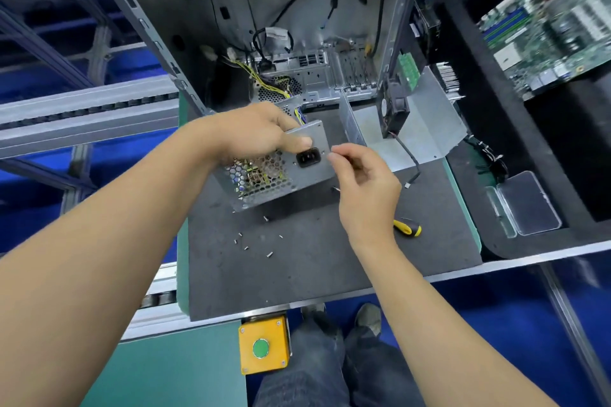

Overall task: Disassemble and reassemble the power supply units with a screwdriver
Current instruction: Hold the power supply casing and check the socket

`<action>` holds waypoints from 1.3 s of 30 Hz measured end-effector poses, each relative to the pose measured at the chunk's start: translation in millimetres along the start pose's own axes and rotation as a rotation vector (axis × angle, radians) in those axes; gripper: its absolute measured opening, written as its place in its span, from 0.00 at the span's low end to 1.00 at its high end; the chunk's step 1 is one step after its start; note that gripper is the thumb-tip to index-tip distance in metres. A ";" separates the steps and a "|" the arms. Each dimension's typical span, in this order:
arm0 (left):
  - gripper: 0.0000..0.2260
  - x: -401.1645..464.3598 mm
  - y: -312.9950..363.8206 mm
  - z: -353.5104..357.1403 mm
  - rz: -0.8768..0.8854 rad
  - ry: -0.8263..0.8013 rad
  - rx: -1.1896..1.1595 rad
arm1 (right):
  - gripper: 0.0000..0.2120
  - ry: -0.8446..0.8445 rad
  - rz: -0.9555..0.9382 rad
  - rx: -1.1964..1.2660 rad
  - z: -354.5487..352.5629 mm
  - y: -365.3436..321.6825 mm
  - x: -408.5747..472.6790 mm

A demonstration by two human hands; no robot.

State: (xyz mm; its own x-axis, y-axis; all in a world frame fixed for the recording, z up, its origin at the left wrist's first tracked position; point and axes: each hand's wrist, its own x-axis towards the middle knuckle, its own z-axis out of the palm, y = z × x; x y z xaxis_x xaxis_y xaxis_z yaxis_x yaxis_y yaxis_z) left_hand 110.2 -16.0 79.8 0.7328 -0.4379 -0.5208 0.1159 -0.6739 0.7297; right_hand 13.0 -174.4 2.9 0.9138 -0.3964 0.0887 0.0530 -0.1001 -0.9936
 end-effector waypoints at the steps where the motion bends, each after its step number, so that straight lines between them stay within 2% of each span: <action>1: 0.08 0.9 0.8 -0.5 -0.009 -0.010 -0.015 | 0.11 -0.004 -0.029 -0.016 0.1 -1.0 2.5; 11: 0.09 9.4 2.0 -5.1 -0.047 -0.034 -0.041 | 0.08 -0.027 -0.043 -0.087 4.7 4.8 9.9; 18: 0.10 10.6 3.3 -8.5 -0.038 -0.032 -0.047 | 0.10 -0.021 -0.043 -0.106 4.9 2.9 14.9; 24: 0.08 12.0 6.3 -12.2 -0.050 -0.029 -0.045 | 0.03 -0.059 -0.211 -0.259 2.0 0.3 20.0; 31: 0.08 15.1 10.0 -28.7 -0.053 -0.075 -0.015 | 0.04 -0.037 -0.506 -0.458 7.7 -3.9 27.3; 39: 0.08 24.1 9.8 -39.6 -0.064 -0.106 -0.035 | 0.05 0.000 -0.562 -0.470 13.3 -4.7 33.0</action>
State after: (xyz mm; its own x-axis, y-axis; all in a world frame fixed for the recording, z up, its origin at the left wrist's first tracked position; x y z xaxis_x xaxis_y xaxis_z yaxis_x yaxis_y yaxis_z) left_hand 155.6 -9.5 92.0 0.6481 -0.4565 -0.6095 0.1849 -0.6821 0.7075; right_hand 48.2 -174.8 9.6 0.7996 -0.1696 0.5761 0.3354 -0.6696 -0.6626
